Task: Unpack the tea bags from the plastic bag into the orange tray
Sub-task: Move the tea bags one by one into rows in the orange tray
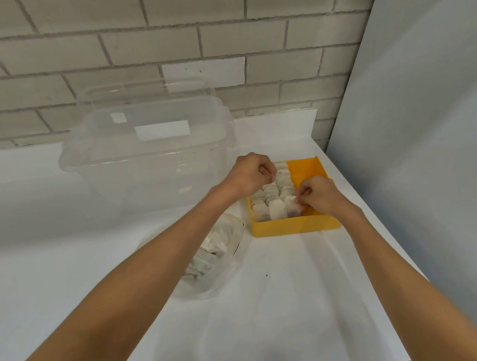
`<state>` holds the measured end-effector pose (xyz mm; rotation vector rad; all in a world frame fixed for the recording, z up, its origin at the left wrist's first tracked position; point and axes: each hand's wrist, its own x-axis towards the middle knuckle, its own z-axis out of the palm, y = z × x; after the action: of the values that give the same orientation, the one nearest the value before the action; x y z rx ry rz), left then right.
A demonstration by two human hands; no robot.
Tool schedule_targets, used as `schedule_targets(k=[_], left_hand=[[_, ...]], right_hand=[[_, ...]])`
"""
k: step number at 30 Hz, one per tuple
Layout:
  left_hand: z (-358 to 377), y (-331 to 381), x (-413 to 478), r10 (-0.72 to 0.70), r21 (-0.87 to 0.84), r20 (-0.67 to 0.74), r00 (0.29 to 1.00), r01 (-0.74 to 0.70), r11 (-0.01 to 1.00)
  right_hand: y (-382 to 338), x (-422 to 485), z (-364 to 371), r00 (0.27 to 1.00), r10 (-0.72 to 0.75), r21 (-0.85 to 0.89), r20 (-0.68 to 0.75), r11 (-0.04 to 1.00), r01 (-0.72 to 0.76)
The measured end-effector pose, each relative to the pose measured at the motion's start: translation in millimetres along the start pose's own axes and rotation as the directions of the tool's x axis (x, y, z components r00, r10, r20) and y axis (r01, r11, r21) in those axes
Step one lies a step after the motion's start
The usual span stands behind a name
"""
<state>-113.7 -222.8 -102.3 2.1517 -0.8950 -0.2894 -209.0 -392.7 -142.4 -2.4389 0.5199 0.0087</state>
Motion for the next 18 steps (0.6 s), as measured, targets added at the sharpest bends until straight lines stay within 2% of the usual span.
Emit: schedule_targets(k=[5,10,14,18], left_hand=[[-11,-5,-19,0.011,-0.021,-0.021,1.000,-0.011,1.000],[-15,-6,-34,0.005,-0.029,-0.024,1.000,-0.006,1.000],[-24,-5,-51,0.000,-0.068,-0.033,0.999,-0.002,0.998],[-40,-8,-80,-0.023,-0.076,-0.030,0.999,0.021,0.997]], right_hand=[[-6,-1,11,1.000,0.012,0.009,0.026,1.000,-0.013],[-8,1,8,1.000,0.010,-0.038,-0.008,0.999,-0.010],[-17,1,-2,0.997,-0.061,-0.077,-0.055,0.995,0.057],[-48,-10,-5,0.979,-0.199,-0.036,-0.040,0.980,0.198]])
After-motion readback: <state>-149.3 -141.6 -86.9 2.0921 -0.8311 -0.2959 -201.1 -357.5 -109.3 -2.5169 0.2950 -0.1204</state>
